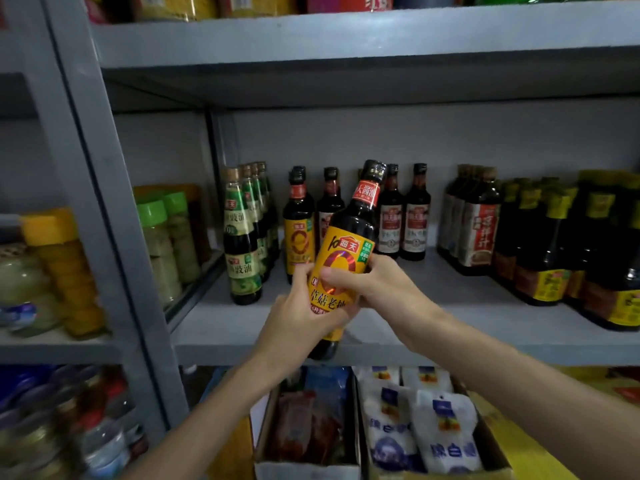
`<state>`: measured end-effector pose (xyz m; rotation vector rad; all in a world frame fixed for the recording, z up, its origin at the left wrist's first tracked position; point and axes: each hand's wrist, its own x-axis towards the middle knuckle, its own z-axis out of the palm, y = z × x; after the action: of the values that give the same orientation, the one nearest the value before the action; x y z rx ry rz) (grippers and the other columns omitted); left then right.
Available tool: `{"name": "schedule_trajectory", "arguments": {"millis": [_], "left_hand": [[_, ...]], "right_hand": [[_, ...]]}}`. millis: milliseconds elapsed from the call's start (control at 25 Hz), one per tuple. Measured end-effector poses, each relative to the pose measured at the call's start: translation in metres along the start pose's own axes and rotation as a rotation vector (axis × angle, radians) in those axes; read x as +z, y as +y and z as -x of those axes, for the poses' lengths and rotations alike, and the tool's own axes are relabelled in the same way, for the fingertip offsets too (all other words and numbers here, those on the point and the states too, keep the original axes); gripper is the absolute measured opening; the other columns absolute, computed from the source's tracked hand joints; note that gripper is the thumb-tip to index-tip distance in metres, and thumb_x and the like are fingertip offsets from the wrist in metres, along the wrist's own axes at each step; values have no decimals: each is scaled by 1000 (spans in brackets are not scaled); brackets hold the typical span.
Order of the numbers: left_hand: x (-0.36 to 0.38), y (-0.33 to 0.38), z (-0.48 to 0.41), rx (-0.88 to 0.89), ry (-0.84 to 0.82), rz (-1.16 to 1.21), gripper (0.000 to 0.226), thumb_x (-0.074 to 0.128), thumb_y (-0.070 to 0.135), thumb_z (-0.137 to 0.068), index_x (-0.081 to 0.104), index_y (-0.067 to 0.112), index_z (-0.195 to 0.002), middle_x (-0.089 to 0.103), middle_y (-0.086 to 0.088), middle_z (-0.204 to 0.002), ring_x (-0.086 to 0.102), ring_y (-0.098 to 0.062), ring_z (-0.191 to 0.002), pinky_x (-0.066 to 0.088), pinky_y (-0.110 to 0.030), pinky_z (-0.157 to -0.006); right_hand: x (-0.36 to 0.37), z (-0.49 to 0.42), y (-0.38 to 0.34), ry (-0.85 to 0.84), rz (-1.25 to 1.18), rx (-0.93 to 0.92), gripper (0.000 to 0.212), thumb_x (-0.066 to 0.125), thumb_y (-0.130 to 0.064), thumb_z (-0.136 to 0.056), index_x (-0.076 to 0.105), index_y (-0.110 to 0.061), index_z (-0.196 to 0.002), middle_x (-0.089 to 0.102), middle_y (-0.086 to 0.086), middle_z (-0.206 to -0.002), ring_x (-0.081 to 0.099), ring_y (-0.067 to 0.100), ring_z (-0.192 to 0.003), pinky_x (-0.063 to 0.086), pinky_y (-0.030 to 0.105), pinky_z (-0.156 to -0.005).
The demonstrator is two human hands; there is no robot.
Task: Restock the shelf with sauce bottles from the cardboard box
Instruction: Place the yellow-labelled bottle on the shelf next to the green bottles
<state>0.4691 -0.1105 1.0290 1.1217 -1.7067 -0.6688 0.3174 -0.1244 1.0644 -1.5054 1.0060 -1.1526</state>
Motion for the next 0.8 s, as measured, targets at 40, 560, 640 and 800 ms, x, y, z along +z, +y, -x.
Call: {"name": "schedule_trajectory", "arguments": {"millis": [40, 560, 640, 800], "left_hand": [[-5, -5, -13, -6, -20, -3, 56, 77, 40, -80, 41, 35, -123, 70, 11, -100, 68, 0, -86, 57, -25, -75], [-32, -87, -115, -106, -11, -165, 61, 80, 23, -80, 45, 14, -129, 64, 4, -119, 63, -12, -108, 50, -12, -79], [-34, -93, -119, -121, -37, -159, 63, 79, 24, -82, 41, 13, -131, 62, 4, -121, 60, -10, -107, 49, -8, -74], [-39, -101, -123, -120, -61, -199, 60, 78, 25, -82, 38, 15, -125, 57, 9, -112, 56, -7, -99, 47, -3, -68]], "right_hand": [[-1, -15, 1, -4, 14, -17, 32, 80, -20, -82, 71, -7, -109, 78, 8, -100, 76, 21, -93, 61, 34, -85], [18, -143, 42, -54, 324, -190, 49, 83, -24, -78, 57, -17, -119, 72, -1, -107, 70, 11, -99, 59, 40, -90], [19, -148, 46, -55, 323, -198, 46, 83, -21, -78, 61, -16, -118, 73, 1, -105, 71, 12, -97, 59, 41, -89], [24, -152, 53, -29, 327, -196, 45, 84, -19, -76, 63, -15, -116, 74, 2, -106, 72, 14, -97, 59, 43, -89]]}}
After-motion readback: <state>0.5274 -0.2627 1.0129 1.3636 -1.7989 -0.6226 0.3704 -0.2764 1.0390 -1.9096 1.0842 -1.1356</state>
